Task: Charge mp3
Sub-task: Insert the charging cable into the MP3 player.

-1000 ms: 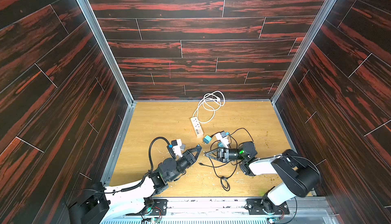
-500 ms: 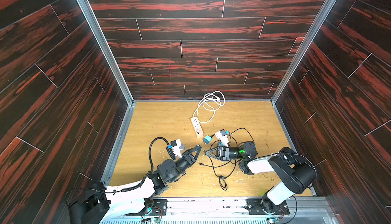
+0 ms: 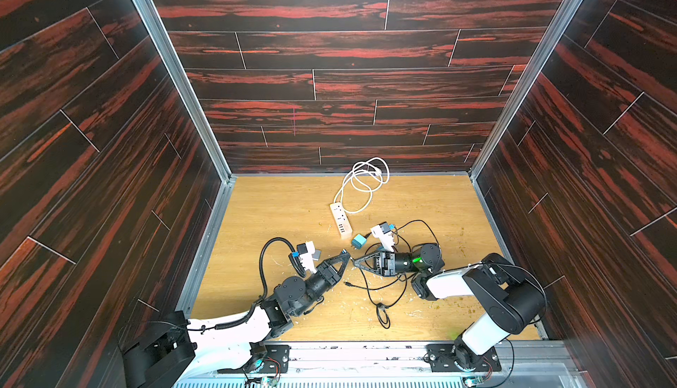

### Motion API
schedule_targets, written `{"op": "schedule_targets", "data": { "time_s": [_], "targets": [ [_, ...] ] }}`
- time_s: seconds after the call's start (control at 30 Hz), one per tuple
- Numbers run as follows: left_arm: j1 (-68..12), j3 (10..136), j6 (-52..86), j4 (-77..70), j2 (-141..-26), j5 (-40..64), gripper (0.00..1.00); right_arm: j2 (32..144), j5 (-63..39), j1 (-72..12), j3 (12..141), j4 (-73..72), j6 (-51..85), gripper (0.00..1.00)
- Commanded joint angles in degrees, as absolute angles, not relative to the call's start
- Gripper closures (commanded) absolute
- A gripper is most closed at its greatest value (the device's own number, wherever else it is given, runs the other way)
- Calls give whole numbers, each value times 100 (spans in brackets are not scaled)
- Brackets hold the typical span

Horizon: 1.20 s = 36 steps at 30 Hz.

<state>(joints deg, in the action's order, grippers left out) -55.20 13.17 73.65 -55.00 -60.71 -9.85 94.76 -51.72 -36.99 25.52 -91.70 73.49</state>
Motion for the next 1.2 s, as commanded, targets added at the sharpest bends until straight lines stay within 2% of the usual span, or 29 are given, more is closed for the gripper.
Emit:
{"op": "schedule_targets", "data": {
  "time_s": [0.0, 0.53, 1.17],
  "targets": [
    [-5555, 1290, 7233, -5722, -6013, -1085, 100, 9661, -5194, -3733, 2632, -9343, 7336, 100],
    [-5616, 1266, 7307, -6116, -6336, -1091, 100, 9707, -5098, -3744, 2654, -9343, 7321, 100],
    [-5658, 1176, 7234, -6040, -6173, -1141, 100, 9554, -4956, -3718, 2708, -9334, 7384, 100]
  ]
}}
